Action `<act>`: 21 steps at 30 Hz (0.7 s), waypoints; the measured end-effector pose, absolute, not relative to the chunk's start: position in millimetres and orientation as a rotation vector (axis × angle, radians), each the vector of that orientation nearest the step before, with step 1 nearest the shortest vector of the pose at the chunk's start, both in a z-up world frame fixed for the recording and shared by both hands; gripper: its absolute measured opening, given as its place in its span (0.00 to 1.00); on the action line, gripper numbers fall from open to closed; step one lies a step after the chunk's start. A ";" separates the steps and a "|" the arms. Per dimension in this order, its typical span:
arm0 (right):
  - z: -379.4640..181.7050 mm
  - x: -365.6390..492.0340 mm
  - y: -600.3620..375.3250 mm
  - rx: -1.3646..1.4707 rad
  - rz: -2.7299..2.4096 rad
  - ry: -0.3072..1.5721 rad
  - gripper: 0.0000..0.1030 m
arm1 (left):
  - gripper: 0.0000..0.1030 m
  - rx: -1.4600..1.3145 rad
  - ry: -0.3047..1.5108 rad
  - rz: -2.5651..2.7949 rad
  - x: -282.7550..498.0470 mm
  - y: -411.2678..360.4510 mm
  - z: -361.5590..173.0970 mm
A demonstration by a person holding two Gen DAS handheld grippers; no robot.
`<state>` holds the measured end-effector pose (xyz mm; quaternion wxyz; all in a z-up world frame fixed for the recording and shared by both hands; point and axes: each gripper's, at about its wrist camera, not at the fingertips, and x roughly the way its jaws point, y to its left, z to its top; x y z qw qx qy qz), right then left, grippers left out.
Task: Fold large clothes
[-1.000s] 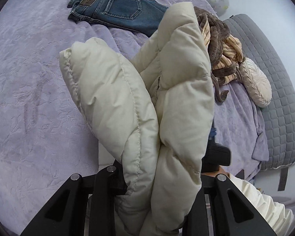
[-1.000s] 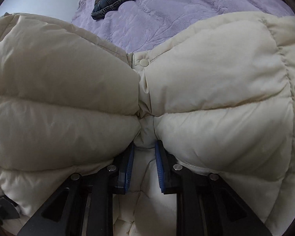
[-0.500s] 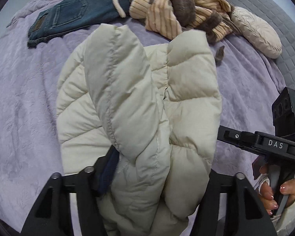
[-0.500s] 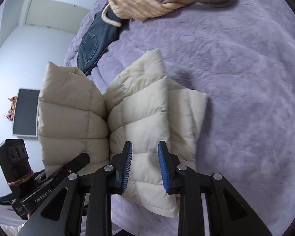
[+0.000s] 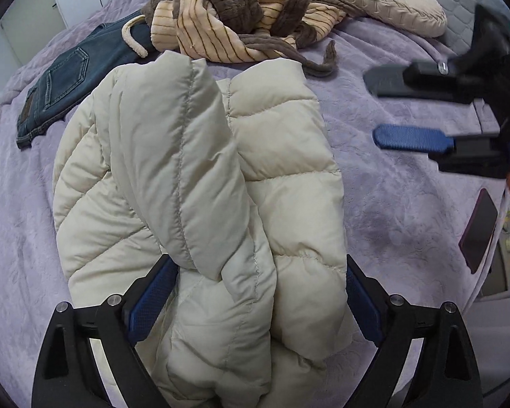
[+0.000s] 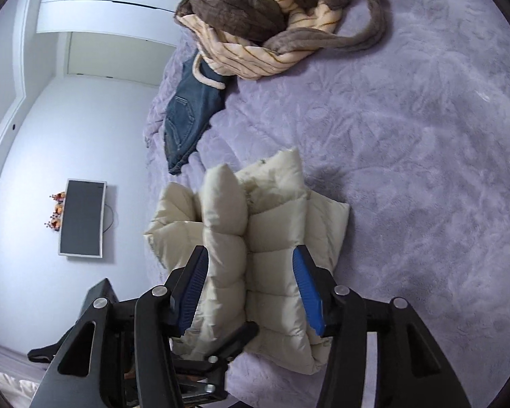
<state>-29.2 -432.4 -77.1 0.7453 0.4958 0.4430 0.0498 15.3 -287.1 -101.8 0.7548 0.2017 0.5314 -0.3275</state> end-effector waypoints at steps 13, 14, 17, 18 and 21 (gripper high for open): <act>-139.1 17.7 -396.3 0.923 0.111 1.269 0.11 | 0.90 0.399 1.153 -0.767 7.7 -282.8 -88.1; -149.2 17.0 -398.5 0.943 0.116 1.264 0.10 | 0.90 0.415 1.143 -0.782 4.4 -285.0 -88.8; -172.5 24.0 -403.2 0.985 0.147 1.235 0.10 | 0.90 0.498 1.118 -0.840 -12.2 -297.5 -98.7; -179.4 28.7 -403.5 0.982 0.158 1.230 0.10 | 0.90 0.530 1.101 -0.856 -19.9 -302.9 -101.7; -197.0 43.9 -403.5 1.005 0.174 1.235 0.09 | 0.90 0.646 1.036 -0.903 -40.8 -316.3 -111.3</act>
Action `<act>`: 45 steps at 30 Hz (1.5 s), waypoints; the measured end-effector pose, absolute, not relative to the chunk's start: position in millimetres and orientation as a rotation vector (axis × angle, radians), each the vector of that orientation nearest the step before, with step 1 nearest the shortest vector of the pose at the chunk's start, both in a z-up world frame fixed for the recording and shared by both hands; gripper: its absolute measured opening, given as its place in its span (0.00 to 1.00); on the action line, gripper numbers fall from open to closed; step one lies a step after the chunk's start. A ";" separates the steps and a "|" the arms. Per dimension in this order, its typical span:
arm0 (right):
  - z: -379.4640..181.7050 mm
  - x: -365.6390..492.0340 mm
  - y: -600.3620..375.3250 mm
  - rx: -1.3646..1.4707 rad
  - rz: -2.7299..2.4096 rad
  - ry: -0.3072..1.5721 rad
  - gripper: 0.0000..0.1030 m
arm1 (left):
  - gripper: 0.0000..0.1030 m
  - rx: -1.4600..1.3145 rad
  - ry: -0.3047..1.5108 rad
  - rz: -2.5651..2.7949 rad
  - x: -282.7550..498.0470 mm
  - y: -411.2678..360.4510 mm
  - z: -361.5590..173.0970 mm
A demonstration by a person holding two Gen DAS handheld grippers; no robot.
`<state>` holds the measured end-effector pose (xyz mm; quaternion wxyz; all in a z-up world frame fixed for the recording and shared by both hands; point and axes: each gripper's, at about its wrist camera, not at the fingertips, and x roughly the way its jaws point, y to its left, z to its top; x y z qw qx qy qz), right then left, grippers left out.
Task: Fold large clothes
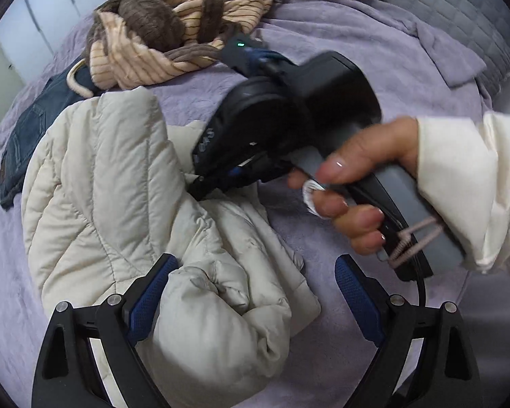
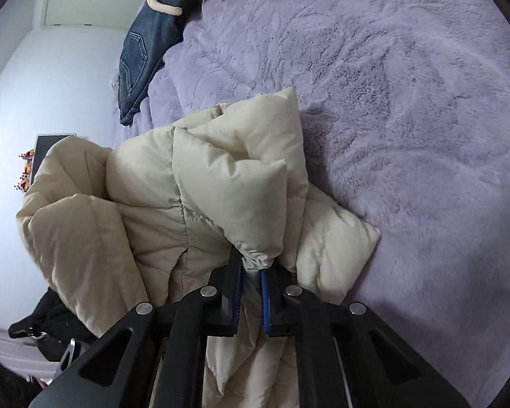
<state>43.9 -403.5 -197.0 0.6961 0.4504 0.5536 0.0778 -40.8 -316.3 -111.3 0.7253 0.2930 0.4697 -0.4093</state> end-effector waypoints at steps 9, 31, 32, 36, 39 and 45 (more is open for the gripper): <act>-136.3 12.1 -424.6 0.935 0.191 1.155 0.41 | 0.90 0.706 1.030 -0.939 -52.2 -317.8 -122.0; -154.2 6.7 -422.8 0.898 0.202 1.171 0.08 | 0.90 0.236 1.153 -0.865 37.8 -239.0 -48.9; -159.2 3.4 -426.0 0.919 0.194 1.166 0.08 | 0.90 0.176 1.178 -0.811 55.4 -226.8 -53.6; -168.6 -5.1 -430.1 0.957 0.187 1.152 0.08 | 0.90 -0.112 1.362 -0.696 115.0 -179.5 -95.4; -170.0 -3.7 -428.5 0.957 0.187 1.153 0.08 | 0.90 -0.305 1.536 -0.698 141.7 -162.2 -147.3; -169.4 3.1 -424.6 0.959 0.161 1.173 0.08 | 0.95 -0.301 1.606 -0.788 133.5 -188.7 -182.7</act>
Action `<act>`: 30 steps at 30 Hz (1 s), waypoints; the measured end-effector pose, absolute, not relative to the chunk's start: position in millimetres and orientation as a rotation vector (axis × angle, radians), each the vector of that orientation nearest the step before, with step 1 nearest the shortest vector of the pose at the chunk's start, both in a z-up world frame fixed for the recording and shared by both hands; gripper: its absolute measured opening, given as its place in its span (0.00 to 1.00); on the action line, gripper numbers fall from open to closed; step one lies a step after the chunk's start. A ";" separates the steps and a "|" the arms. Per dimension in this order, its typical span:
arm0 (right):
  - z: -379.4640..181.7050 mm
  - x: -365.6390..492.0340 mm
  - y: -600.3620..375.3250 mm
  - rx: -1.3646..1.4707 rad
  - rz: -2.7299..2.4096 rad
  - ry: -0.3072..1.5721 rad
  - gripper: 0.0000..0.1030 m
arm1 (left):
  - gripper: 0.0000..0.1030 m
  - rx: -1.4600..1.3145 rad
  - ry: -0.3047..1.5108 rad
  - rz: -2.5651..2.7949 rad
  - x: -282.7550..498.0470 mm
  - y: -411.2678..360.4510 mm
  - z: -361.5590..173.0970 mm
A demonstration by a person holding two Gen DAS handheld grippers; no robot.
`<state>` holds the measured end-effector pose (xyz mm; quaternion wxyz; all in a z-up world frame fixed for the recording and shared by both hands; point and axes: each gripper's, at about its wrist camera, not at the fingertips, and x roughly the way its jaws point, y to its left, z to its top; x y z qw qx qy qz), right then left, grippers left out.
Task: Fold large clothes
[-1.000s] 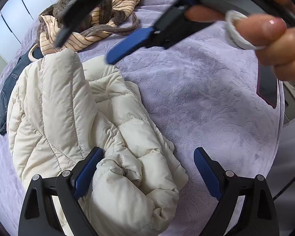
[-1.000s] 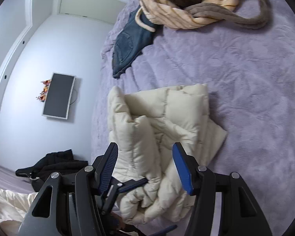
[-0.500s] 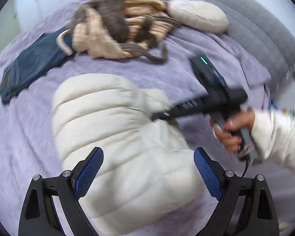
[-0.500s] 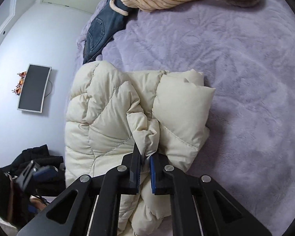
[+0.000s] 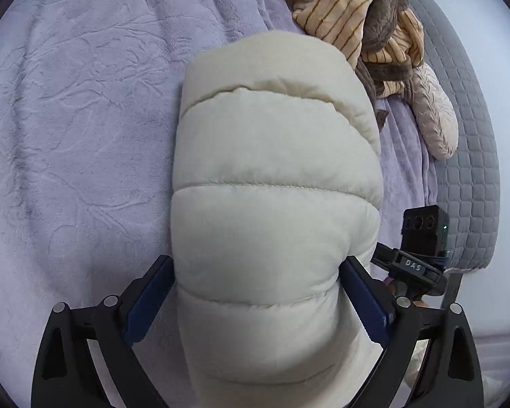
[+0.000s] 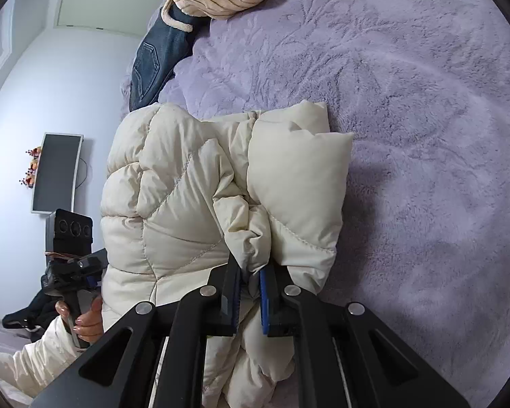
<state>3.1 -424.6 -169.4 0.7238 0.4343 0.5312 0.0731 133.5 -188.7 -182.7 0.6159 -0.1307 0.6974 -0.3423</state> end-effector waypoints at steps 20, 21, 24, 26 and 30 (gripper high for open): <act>-149.2 -44.3 -422.9 1.083 0.143 1.139 1.00 | 0.98 -0.203 1.579 -0.768 123.4 -200.8 -181.7; -152.5 -41.4 -421.7 1.093 0.157 1.140 0.99 | 0.98 -0.205 1.579 -0.769 123.7 -200.2 -182.1; -161.5 -32.3 -417.5 1.107 0.184 1.163 1.00 | 0.98 -0.210 1.578 -0.771 124.1 -198.8 -183.1; -168.0 -24.5 -414.3 1.091 0.186 1.191 1.00 | 0.99 -0.213 1.579 -0.769 124.5 -197.3 -184.7; -178.5 -12.8 -405.6 1.092 0.216 1.224 1.00 | 0.99 -0.236 1.591 -0.771 125.3 -193.7 -190.9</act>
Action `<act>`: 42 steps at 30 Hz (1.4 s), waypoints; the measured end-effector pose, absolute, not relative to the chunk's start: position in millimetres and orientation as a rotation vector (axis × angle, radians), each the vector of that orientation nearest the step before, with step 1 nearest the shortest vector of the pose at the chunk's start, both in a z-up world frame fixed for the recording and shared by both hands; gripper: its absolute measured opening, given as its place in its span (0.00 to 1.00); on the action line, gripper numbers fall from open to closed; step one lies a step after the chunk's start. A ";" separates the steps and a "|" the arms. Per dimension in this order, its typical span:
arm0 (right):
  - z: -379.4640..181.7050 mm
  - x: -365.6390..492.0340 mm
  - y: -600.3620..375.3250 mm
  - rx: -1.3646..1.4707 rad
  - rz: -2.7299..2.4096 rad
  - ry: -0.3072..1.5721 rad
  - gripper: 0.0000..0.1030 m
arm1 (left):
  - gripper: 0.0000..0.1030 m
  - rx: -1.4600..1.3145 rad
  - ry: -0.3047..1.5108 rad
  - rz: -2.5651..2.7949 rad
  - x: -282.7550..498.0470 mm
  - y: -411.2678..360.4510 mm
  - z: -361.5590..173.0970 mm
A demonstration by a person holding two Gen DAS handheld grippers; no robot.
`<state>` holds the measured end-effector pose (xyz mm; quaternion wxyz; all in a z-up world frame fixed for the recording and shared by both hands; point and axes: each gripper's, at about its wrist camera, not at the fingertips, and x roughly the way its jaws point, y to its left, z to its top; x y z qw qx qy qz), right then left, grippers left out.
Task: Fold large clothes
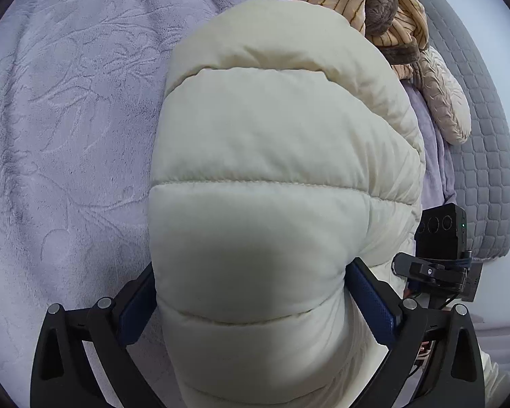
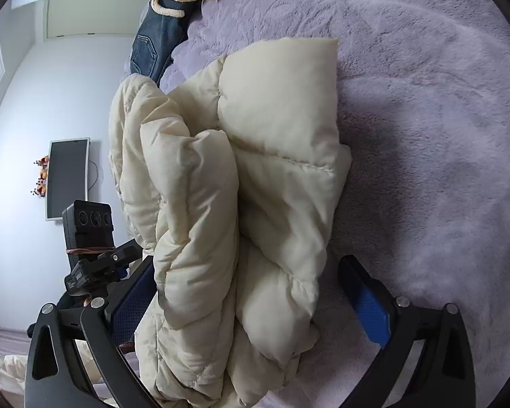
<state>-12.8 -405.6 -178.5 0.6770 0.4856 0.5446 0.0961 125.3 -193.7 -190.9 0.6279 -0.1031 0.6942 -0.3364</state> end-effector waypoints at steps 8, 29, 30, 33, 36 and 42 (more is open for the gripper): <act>-192.9 1.7 -393.5 1.110 0.244 1.228 1.00 | 1.00 -0.262 1.609 -0.761 127.3 -189.4 -202.2; -167.2 -17.0 -372.0 1.065 0.199 1.206 0.73 | 1.00 -0.249 1.616 -0.767 127.0 -191.4 -204.3; -164.9 -18.8 -372.0 1.059 0.198 1.203 0.66 | 1.00 -0.247 1.618 -0.766 126.9 -190.6 -205.0; -157.2 -24.0 -372.3 1.050 0.210 1.189 0.53 | 1.00 -0.240 1.618 -0.761 125.3 -189.7 -203.8; -153.8 -30.3 -372.8 1.053 0.215 1.179 0.50 | 0.92 -0.224 1.600 -0.777 123.1 -191.9 -196.1; -130.3 -34.3 -358.0 0.920 0.160 1.182 0.47 | 0.86 -0.238 1.596 -0.770 123.0 -186.6 -190.1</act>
